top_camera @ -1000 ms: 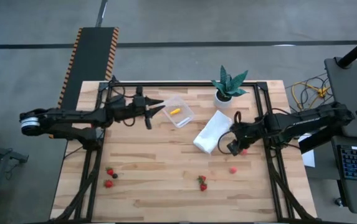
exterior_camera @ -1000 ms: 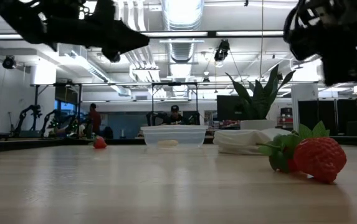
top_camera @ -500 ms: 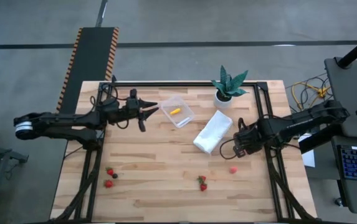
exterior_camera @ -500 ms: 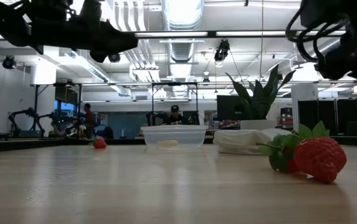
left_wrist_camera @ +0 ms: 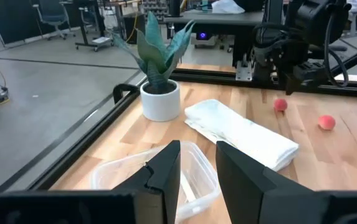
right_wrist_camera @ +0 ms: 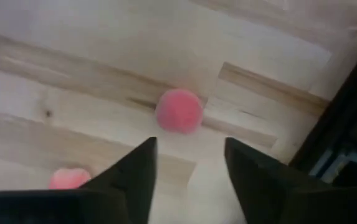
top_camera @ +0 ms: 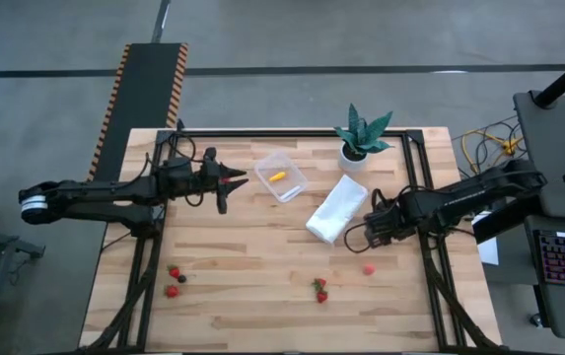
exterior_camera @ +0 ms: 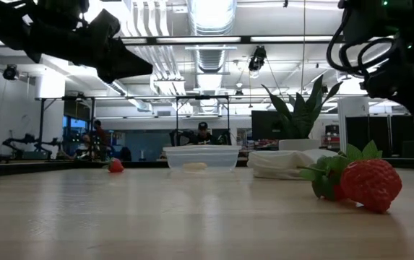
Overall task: Pick and placing Produce into tupperware
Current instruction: Put the top apricot into the transparent bin
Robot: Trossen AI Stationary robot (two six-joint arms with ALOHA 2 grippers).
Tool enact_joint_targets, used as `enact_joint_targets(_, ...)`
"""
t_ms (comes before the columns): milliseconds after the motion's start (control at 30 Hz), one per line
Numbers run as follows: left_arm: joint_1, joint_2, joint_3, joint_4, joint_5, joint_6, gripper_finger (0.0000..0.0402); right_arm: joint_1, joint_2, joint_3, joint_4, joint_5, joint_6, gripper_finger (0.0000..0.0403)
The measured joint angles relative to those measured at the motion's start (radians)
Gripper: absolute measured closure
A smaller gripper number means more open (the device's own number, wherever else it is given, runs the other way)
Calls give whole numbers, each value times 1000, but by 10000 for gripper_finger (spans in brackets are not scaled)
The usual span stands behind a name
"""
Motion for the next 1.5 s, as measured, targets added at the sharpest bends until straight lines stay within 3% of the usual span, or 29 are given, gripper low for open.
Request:
enact_joint_targets(300, 0, -1, 4, 1, -1, 1, 314, 0, 66, -32, 58, 11, -10, 130)
enact_joint_targets(667, 0, -1, 4, 1, -3, 2, 314, 0, 94, -99, 181, -15, -19, 125)
enact_joint_targets(867, 0, 0, 4, 1, -3, 2, 314, 0, 89, -112, 184, -15, -5, 150)
enact_joint_targets(1333, 0, 0, 4, 1, -3, 2, 314, 0, 86, -125, 195, -22, 4, 269)
enact_joint_targets(1500, 0, 0, 4, 1, -2, 3, 314, 0, 86, -125, 199, -34, 4, 286)
